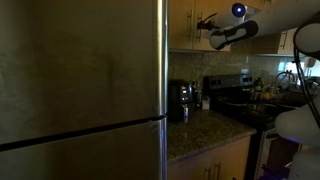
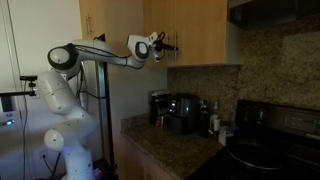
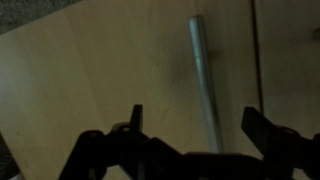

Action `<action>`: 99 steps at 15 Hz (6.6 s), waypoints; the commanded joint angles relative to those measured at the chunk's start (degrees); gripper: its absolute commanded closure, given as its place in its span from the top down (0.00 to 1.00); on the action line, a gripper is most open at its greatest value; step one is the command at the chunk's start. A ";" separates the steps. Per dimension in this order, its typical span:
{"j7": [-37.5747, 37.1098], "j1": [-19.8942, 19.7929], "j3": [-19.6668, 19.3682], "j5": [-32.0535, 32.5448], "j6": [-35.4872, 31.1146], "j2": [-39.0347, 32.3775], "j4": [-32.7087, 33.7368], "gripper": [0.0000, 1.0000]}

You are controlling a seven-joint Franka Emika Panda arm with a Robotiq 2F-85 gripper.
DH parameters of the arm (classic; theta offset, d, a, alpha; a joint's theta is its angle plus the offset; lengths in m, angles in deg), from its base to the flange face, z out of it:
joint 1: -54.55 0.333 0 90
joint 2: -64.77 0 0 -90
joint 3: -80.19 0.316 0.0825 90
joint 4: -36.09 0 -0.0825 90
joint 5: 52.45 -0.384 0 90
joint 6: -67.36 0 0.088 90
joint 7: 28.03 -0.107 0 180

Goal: Open the door of the kitchen cabinet

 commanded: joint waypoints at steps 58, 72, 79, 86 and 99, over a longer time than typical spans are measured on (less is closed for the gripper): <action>10.13 4.39 -6.69 -0.86 21.21 11.17 -1.57 0.02; 7.27 10.09 -20.47 4.25 35.57 18.64 -4.18 0.00; 10.13 17.33 -29.26 5.11 41.53 22.48 -6.72 0.00; 15.36 23.09 -36.27 3.64 45.11 26.09 -7.72 0.00; 18.01 23.55 -40.18 3.42 43.21 23.37 -6.36 0.00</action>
